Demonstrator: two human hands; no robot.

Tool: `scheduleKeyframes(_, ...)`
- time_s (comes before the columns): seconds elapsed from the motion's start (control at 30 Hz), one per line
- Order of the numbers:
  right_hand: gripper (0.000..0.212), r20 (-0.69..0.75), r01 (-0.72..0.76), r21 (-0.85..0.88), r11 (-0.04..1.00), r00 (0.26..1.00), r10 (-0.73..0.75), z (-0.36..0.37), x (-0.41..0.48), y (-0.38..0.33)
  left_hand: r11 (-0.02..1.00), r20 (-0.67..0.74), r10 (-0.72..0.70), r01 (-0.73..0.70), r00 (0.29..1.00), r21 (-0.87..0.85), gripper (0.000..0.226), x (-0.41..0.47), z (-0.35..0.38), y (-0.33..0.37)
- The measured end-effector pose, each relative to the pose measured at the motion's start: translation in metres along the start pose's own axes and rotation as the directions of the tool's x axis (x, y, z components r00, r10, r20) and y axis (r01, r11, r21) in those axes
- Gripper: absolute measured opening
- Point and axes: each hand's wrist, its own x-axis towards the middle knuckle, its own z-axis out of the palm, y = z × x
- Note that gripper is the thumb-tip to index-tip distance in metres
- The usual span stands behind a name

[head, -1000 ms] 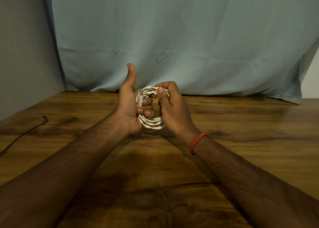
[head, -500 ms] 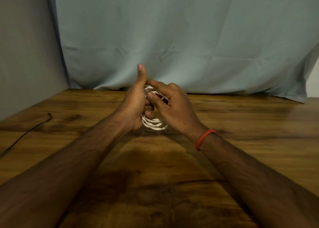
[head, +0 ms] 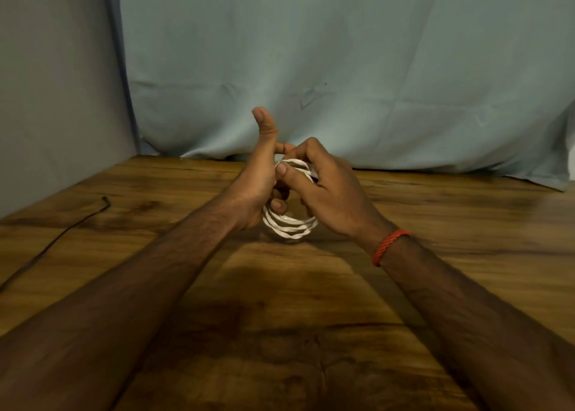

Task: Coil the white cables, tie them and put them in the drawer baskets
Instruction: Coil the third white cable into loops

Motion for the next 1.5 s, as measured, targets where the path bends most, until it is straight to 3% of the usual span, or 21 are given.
scheduleKeyframes(0.13, 0.020, 0.069, 0.077, -0.079, 0.994, 0.995, -0.072, -0.006, 0.000, -0.002, 0.998, 0.038, 0.042, -0.044, 0.998, 0.033, 0.089, 0.001, -0.001, -0.005)
scheduleKeyframes(0.27, 0.011, -0.038, 0.113, -0.036, 0.993, 0.993, -0.114, -0.003, 0.001, -0.004, 0.997, 0.026, 0.067, -0.067, 0.997, 0.038, 0.092, 0.006, -0.003, -0.003)
scheduleKeyframes(0.4, 0.007, -0.150, 0.027, 0.144, 0.989, 0.989, -0.005, -0.001, -0.001, -0.007, 0.997, 0.047, 0.077, -0.075, 0.996, -0.029, 0.084, 0.008, -0.001, -0.004)
scheduleKeyframes(0.57, 0.006, -0.285, 0.008, 0.159, 0.987, 0.958, 0.038, -0.005, 0.002, -0.007, 0.997, 0.057, 0.010, -0.006, 0.998, -0.078, 0.072, 0.006, -0.001, -0.009)
scheduleKeyframes(0.73, 0.008, -0.440, -0.036, 0.256, 0.966, 0.885, 0.150, -0.009, 0.006, -0.001, 0.956, 0.043, 0.000, 0.013, 0.999, -0.293, 0.051, -0.002, 0.008, -0.012)
scheduleKeyframes(0.83, 0.007, -0.466, -0.079, 0.424, 0.902, 0.835, 0.292, -0.002, 0.008, 0.002, 0.901, -0.014, 0.021, -0.025, 1.000, -0.432, 0.045, -0.001, 0.018, -0.017)
scheduleKeyframes(0.93, 0.010, -0.406, -0.069, 0.535, 0.842, 0.853, 0.328, 0.013, 0.004, 0.000, 0.878, -0.181, 0.011, -0.096, 0.983, -0.470, 0.043, 0.005, 0.021, -0.020)
scheduleKeyframes(1.0, 0.011, -0.411, -0.054, 0.488, 0.871, 0.866, 0.284, 0.019, 0.002, -0.002, 0.878, -0.262, 0.015, -0.138, 0.965, -0.458, 0.043, 0.008, 0.019, -0.021)
scheduleKeyframes(1.1, 0.008, -0.383, -0.067, 0.407, 0.911, 0.893, 0.237, 0.018, 0.001, -0.004, 0.886, -0.258, 0.017, -0.134, 0.966, -0.444, 0.053, 0.007, 0.012, -0.016)
scheduleKeyframes(1.17, 0.008, -0.317, -0.090, 0.440, 0.894, 0.915, 0.248, 0.016, 0.000, -0.004, 0.911, -0.280, 0.028, -0.140, 0.960, -0.388, 0.054, 0.005, 0.009, -0.013)
scheduleKeyframes(1.27, 0.020, -0.233, -0.131, 0.433, 0.892, 0.940, 0.251, 0.015, -0.001, -0.005, 0.954, -0.390, 0.054, -0.163, 0.919, -0.252, 0.037, 0.004, 0.009, -0.016)
scheduleKeyframes(1.33, 0.030, -0.196, -0.138, 0.360, 0.923, 0.956, 0.219, 0.015, -0.002, -0.006, 0.965, -0.439, 0.070, -0.172, 0.896, -0.198, 0.025, 0.004, 0.010, -0.019)
scheduleKeyframes(1.5, 0.036, -0.200, -0.045, 0.054, 0.998, 0.978, 0.055, 0.016, -0.003, -0.007, 0.962, -0.453, 0.079, -0.187, 0.888, -0.198, 0.025, 0.003, 0.013, -0.018)
